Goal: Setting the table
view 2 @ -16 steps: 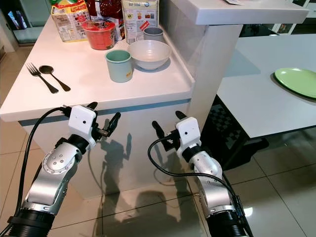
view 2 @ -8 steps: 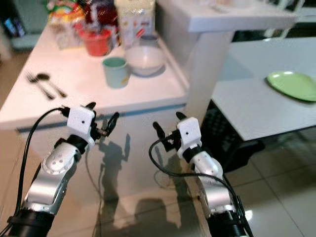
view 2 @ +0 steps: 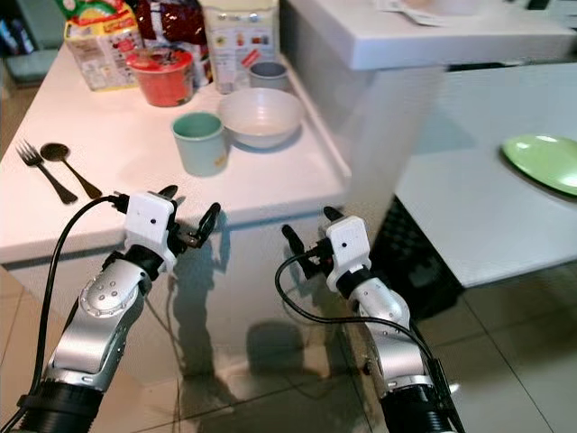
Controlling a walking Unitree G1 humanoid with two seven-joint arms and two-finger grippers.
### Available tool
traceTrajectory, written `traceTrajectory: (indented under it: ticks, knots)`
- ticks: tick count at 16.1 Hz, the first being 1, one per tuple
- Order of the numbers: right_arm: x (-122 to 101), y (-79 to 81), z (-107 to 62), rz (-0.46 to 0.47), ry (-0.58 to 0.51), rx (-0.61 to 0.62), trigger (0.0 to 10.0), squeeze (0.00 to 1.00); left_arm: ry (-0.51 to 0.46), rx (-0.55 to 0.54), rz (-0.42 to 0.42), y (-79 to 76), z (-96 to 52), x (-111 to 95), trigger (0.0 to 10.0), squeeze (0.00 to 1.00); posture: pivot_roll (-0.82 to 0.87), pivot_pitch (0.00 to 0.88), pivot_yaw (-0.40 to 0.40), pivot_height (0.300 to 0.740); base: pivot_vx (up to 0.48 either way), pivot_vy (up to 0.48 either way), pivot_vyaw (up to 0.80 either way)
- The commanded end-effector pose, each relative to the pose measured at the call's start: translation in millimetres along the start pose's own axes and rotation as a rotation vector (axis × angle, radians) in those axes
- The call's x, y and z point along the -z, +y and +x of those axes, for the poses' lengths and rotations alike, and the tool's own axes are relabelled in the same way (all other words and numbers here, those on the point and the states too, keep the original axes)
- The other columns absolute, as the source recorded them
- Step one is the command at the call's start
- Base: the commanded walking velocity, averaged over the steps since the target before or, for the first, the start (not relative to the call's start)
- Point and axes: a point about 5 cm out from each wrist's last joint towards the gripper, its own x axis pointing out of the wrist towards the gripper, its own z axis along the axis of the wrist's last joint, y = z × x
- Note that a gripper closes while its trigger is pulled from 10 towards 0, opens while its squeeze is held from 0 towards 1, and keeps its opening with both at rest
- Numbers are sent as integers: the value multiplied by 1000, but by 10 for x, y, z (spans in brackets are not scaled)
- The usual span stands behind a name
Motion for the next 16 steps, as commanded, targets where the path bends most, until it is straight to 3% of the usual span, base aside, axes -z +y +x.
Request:
traceTrajectory:
  ticks: [1,4,11,16]
  knots:
    - [-12,-22,2,13,-10,4,10000,0,-10,-8,1,11,16,-38,10000,0,106,0,-4,740,439,0,0]
    - [-4,-23,4,18,-4,1,10000,0,-23,-13,1,10,15,-48,10000,0,107,0,-6,740,447,0,0]
    - [-411,-111,54,-73,-185,-13,10000,0,-44,-42,5,17,12,-58,10000,0,98,0,-9,740,0,0,0]
    - [-592,-115,91,-87,-234,-30,10000,0,-44,-45,8,3,33,-53,10000,0,96,0,-12,740,0,0,0]
